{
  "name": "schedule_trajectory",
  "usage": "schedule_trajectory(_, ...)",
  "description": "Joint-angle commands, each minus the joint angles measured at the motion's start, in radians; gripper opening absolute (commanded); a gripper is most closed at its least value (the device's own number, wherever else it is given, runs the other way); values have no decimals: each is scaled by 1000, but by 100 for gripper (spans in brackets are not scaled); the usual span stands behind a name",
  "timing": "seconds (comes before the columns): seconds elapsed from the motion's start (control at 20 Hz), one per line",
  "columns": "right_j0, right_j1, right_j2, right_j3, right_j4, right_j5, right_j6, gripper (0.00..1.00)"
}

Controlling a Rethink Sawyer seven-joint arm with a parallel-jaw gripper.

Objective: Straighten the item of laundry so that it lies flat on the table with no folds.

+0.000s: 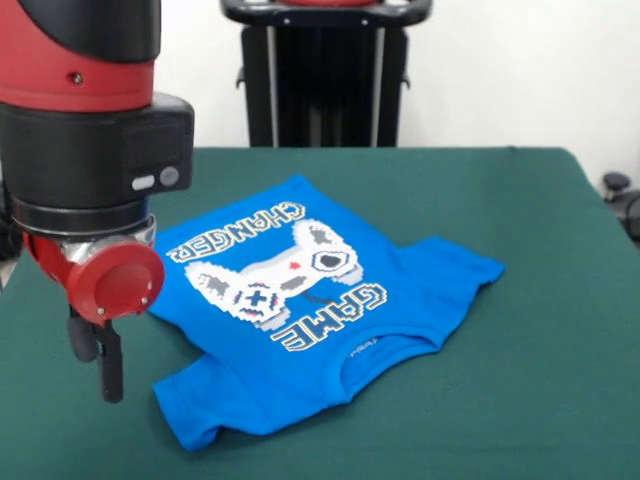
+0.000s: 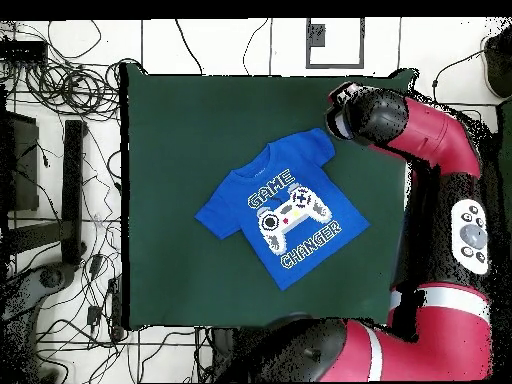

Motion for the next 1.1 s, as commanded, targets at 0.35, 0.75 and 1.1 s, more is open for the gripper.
schedule_trajectory(0.35, 32, 12, 35, 110, 10, -5, 62, 100)
schedule_trajectory(0.75, 35, 2, 37, 132, 12, -15, 67, 100)
schedule_trajectory(1.1, 32, 0, 37, 121, 12, -1, 59, 100)
